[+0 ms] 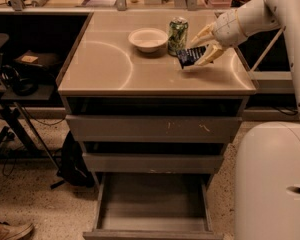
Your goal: Pick rxbar blueberry from bottom drawer and place on counter
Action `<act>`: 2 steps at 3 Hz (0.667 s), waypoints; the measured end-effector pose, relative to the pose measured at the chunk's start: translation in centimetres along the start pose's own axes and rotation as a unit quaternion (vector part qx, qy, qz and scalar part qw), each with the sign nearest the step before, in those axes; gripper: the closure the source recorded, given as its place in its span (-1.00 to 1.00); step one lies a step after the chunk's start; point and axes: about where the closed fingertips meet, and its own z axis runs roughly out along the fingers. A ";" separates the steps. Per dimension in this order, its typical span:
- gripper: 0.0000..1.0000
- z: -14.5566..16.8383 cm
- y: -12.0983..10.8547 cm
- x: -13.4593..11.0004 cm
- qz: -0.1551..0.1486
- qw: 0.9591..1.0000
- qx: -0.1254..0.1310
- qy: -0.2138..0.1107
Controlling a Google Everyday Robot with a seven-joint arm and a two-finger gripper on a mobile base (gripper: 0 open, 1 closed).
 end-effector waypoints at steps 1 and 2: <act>0.63 0.1 0.0 0.0 0.000 1.000 0.000 0.000; 0.16 0.1 0.0 0.0 0.000 1.000 0.000 0.000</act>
Offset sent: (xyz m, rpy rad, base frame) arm 0.0002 0.0005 -0.0003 0.0002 0.0002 0.0004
